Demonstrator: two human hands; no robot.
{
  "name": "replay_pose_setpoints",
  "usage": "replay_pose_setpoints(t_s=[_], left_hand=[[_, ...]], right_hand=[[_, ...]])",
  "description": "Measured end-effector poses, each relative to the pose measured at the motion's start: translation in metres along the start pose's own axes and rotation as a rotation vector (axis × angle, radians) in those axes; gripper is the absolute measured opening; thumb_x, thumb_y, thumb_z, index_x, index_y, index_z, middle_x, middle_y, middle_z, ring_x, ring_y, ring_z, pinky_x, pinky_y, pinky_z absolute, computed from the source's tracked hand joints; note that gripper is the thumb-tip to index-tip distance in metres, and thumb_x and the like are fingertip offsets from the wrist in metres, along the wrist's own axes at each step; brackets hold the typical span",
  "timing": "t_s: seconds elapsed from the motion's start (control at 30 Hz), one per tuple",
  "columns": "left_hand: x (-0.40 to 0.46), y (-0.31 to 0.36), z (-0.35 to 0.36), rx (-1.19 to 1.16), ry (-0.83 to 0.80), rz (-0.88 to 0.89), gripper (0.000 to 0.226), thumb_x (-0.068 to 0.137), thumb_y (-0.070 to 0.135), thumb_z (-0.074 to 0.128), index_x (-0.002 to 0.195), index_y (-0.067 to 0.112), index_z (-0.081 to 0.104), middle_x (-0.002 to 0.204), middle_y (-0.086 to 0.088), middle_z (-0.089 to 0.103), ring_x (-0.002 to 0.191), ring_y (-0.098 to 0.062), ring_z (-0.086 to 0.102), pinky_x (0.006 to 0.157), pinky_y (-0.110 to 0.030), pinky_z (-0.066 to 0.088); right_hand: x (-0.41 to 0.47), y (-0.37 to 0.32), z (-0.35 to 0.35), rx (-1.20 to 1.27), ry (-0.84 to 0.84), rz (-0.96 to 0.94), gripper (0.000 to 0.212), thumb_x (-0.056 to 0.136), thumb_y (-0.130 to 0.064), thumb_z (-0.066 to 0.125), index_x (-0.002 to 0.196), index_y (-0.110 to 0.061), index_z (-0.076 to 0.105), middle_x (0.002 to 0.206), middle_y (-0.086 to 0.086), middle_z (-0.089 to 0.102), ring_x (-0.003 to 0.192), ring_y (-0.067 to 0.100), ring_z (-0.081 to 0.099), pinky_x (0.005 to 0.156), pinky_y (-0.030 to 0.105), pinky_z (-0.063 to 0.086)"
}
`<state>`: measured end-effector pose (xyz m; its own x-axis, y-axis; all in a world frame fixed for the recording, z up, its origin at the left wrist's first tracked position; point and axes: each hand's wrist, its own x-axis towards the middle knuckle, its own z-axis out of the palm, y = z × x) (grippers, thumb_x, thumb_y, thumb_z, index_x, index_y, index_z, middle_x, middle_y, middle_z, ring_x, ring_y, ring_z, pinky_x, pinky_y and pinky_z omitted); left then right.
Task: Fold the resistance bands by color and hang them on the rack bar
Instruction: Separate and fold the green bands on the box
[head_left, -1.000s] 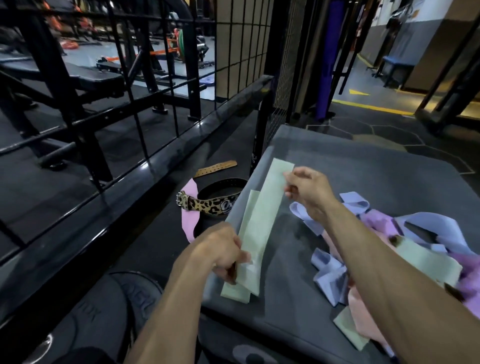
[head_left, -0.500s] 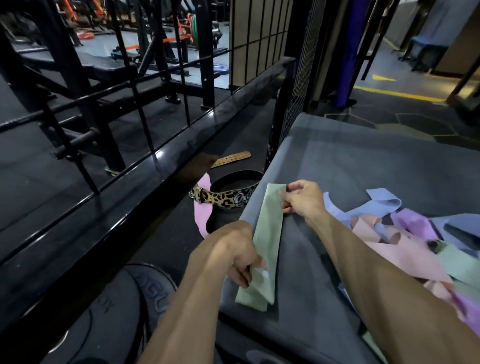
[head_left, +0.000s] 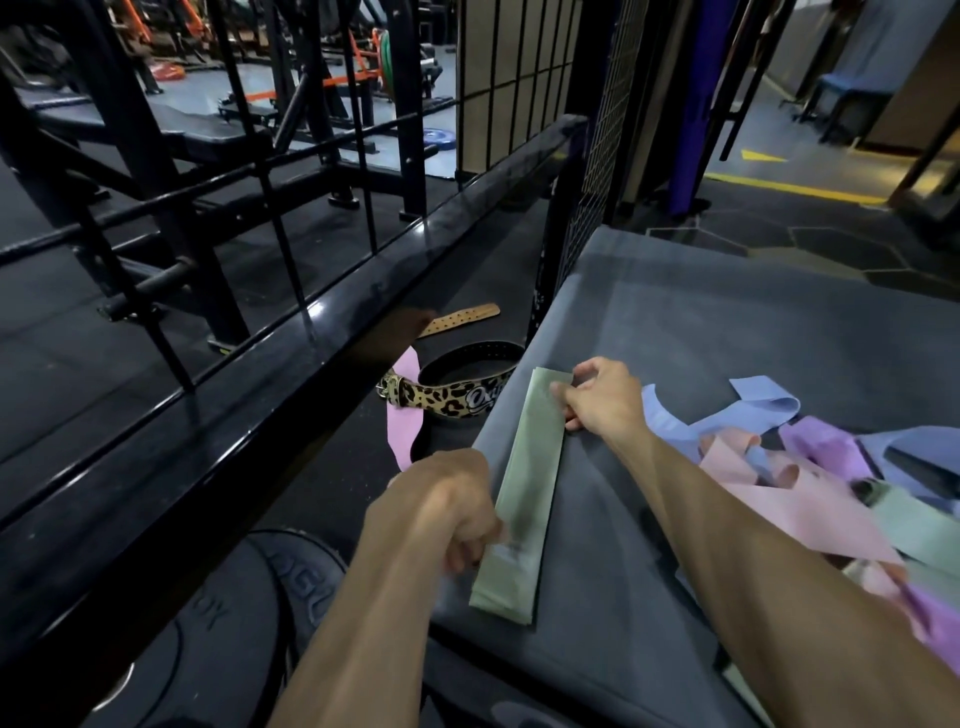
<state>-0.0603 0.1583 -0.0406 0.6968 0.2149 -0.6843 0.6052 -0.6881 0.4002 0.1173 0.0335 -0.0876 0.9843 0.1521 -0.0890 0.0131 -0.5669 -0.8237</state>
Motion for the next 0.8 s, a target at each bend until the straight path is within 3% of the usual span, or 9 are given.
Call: replay_pose_setpoints(t_s=[0.07, 0.17, 0.3, 0.4, 0.5, 0.57, 0.63, 0.7, 0.8], left_hand=[[-0.007, 0.002, -0.004, 0.101, 0.089, 0.012, 0.032, 0.09, 0.034, 0.072, 0.079, 0.004, 0.071, 0.063, -0.005, 0.072, 0.058, -0.023, 0.071, 0.078, -0.042, 0.063], [-0.012, 0.006, -0.003, 0.134, 0.155, 0.055, 0.032, 0.089, 0.034, 0.073, 0.095, 0.005, 0.062, 0.075, -0.008, 0.066, 0.066, -0.028, 0.068, 0.081, -0.044, 0.062], [-0.016, 0.012, 0.006, 0.105, 0.175, 0.064, 0.032, 0.091, 0.022, 0.072, 0.117, 0.009, 0.06, 0.095, -0.009, 0.065, 0.087, -0.029, 0.073, 0.079, -0.045, 0.063], [-0.021, 0.016, 0.01, 0.154, 0.245, 0.07, 0.033, 0.091, 0.026, 0.071, 0.118, 0.013, 0.057, 0.101, -0.005, 0.06, 0.089, -0.027, 0.067, 0.085, -0.042, 0.06], [-0.027, 0.023, 0.013, 0.246, 0.389, 0.112, 0.032, 0.092, 0.037, 0.067, 0.115, 0.019, 0.053, 0.11, -0.003, 0.06, 0.088, -0.024, 0.06, 0.08, -0.035, 0.052], [-0.03, 0.031, 0.018, 0.283, 0.479, 0.168, 0.033, 0.093, 0.042, 0.065, 0.117, 0.022, 0.054, 0.114, -0.001, 0.063, 0.095, -0.023, 0.061, 0.084, -0.036, 0.052], [-0.031, 0.041, 0.029, 0.262, 0.532, 0.266, 0.029, 0.092, 0.042, 0.064, 0.115, 0.026, 0.057, 0.112, 0.001, 0.066, 0.101, -0.025, 0.063, 0.087, -0.038, 0.054], [-0.031, 0.05, 0.042, 0.202, 0.529, 0.361, 0.019, 0.09, 0.039, 0.065, 0.105, 0.031, 0.058, 0.106, 0.004, 0.068, 0.1, -0.025, 0.064, 0.084, -0.036, 0.054], [-0.03, 0.061, 0.06, 0.206, 0.508, 0.465, 0.015, 0.087, 0.039, 0.066, 0.098, 0.033, 0.059, 0.101, 0.009, 0.067, 0.103, -0.02, 0.064, 0.086, -0.036, 0.053]], right_hand=[[-0.004, -0.001, -0.004, -0.053, -0.011, -0.007, 0.028, 0.087, -0.028, 0.074, 0.106, -0.018, 0.055, 0.087, 0.004, 0.07, 0.051, 0.018, 0.07, 0.063, 0.032, 0.061], [-0.015, 0.001, -0.006, -0.042, -0.06, 0.009, 0.024, 0.088, -0.024, 0.07, 0.106, -0.019, 0.055, 0.083, 0.002, 0.07, 0.063, 0.023, 0.074, 0.072, 0.041, 0.063], [-0.036, 0.003, -0.009, 0.144, -0.148, 0.05, 0.032, 0.086, -0.011, 0.067, 0.118, -0.01, 0.061, 0.082, 0.006, 0.072, 0.07, 0.023, 0.071, 0.068, 0.039, 0.063], [-0.057, 0.0, -0.031, 0.197, -0.221, 0.057, 0.038, 0.087, -0.005, 0.065, 0.123, -0.011, 0.054, 0.082, 0.009, 0.066, 0.069, 0.023, 0.062, 0.063, 0.037, 0.057], [-0.08, -0.005, -0.077, 0.19, -0.242, -0.002, 0.025, 0.091, 0.0, 0.062, 0.115, -0.007, 0.059, 0.082, 0.012, 0.064, 0.063, 0.025, 0.061, 0.053, 0.03, 0.052], [-0.089, -0.002, -0.12, 0.003, -0.165, -0.144, 0.018, 0.092, -0.004, 0.061, 0.11, -0.007, 0.066, 0.085, 0.013, 0.071, 0.062, 0.026, 0.068, 0.05, 0.029, 0.053], [-0.094, 0.01, -0.166, -0.288, -0.012, -0.232, 0.018, 0.089, -0.008, 0.064, 0.103, -0.013, 0.073, 0.091, 0.007, 0.076, 0.074, 0.024, 0.073, 0.061, 0.028, 0.054], [-0.099, 0.032, -0.209, -0.539, 0.153, -0.217, 0.019, 0.085, -0.014, 0.065, 0.1, -0.019, 0.075, 0.099, 0.003, 0.076, 0.09, 0.027, 0.071, 0.077, 0.03, 0.052], [-0.106, 0.076, -0.25, -0.781, 0.169, -0.111, 0.021, 0.085, -0.022, 0.06, 0.101, -0.019, 0.074, 0.108, 0.006, 0.074, 0.105, 0.03, 0.067, 0.087, 0.033, 0.049]])
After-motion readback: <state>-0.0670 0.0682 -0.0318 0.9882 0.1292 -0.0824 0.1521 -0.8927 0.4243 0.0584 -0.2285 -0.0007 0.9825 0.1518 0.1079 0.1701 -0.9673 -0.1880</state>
